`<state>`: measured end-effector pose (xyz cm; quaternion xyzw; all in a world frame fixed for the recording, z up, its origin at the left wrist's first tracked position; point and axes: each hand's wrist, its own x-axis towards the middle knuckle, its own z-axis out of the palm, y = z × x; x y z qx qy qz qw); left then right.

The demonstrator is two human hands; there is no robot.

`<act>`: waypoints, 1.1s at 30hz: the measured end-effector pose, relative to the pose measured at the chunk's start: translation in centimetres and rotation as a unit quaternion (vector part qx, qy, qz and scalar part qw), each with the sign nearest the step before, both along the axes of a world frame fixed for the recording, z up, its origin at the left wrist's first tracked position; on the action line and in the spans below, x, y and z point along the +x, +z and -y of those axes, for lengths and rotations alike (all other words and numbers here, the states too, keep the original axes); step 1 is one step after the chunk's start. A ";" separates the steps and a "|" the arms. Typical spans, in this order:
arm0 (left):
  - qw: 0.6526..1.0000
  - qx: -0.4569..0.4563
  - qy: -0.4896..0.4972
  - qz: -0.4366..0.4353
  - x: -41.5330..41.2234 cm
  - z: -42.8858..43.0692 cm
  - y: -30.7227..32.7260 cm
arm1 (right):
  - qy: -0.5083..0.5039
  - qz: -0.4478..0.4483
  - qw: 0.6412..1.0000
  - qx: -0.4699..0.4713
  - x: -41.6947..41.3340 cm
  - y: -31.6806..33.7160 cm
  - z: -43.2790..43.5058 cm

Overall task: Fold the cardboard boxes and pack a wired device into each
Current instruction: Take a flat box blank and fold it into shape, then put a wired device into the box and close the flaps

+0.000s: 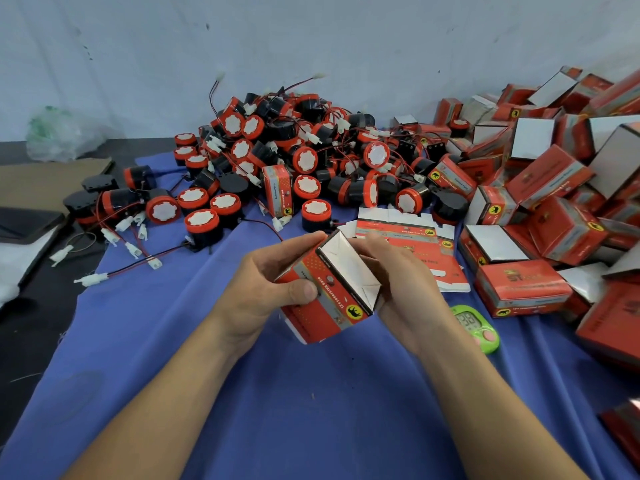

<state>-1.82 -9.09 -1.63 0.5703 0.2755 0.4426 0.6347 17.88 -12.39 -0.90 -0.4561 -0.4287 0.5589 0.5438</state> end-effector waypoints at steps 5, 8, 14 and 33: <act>1.000 0.012 0.005 -0.012 -0.1 -0.3 -0.6 | 0.027 -0.048 0.993 -0.103 0.2 0.1 0.1; 0.991 0.034 0.113 -0.067 0.2 -0.5 -1.1 | 0.030 -0.121 0.989 -0.083 0.5 0.4 0.2; 0.964 0.079 0.221 -0.126 0.9 -0.4 -2.0 | -0.146 0.041 0.976 0.159 0.8 0.5 0.2; 0.914 0.020 0.171 -0.367 -0.9 -2.5 -2.5 | -0.277 0.390 0.875 0.073 -0.5 -1.2 -2.2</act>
